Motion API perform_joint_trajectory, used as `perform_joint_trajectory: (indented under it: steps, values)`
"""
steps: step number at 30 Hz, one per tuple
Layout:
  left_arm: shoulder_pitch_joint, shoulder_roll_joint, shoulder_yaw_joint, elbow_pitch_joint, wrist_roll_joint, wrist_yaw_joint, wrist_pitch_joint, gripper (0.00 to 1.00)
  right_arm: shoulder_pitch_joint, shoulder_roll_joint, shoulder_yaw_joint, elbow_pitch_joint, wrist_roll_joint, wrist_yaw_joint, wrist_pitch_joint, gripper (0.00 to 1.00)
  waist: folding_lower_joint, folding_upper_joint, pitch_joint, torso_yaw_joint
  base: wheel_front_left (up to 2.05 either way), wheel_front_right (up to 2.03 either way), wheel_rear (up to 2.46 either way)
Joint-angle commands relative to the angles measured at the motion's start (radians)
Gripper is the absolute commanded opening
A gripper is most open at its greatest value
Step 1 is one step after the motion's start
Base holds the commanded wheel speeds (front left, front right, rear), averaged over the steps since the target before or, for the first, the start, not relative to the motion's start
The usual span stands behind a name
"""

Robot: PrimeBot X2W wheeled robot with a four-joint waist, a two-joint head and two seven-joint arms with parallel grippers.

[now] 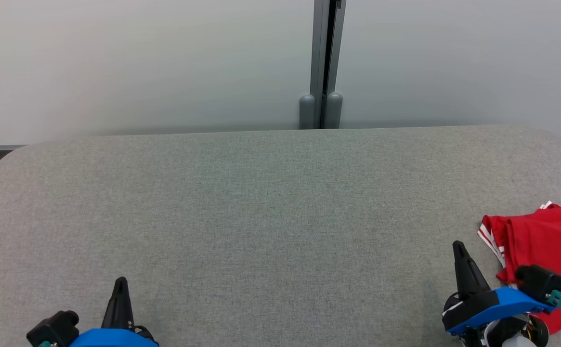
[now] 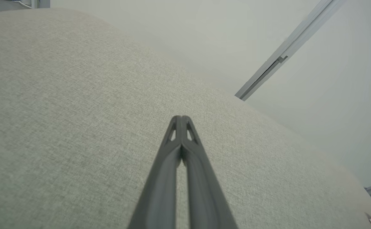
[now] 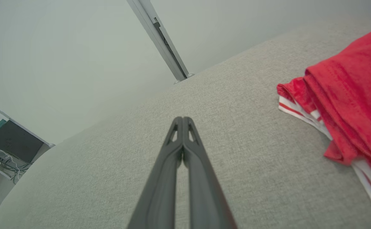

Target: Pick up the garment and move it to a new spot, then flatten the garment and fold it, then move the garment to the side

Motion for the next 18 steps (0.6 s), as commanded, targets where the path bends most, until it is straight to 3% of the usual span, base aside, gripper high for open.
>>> perform_joint_trajectory:
  steps: [1,18]
  values:
    - [-0.029,0.001,0.004,-0.023,-0.032,0.000,0.006,0.00,-0.002,-0.006,-0.004,-0.023,0.034,0.000,0.007,0.00,0.0000,0.0001,0.000,0.000,0.00,0.00,0.00]
    - [-0.045,0.000,0.021,-0.066,-0.274,-0.001,0.070,0.00,0.010,-0.008,-0.021,-0.073,0.287,0.000,0.071,0.00,0.0000,0.0001,0.001,-0.001,0.00,0.00,0.00]
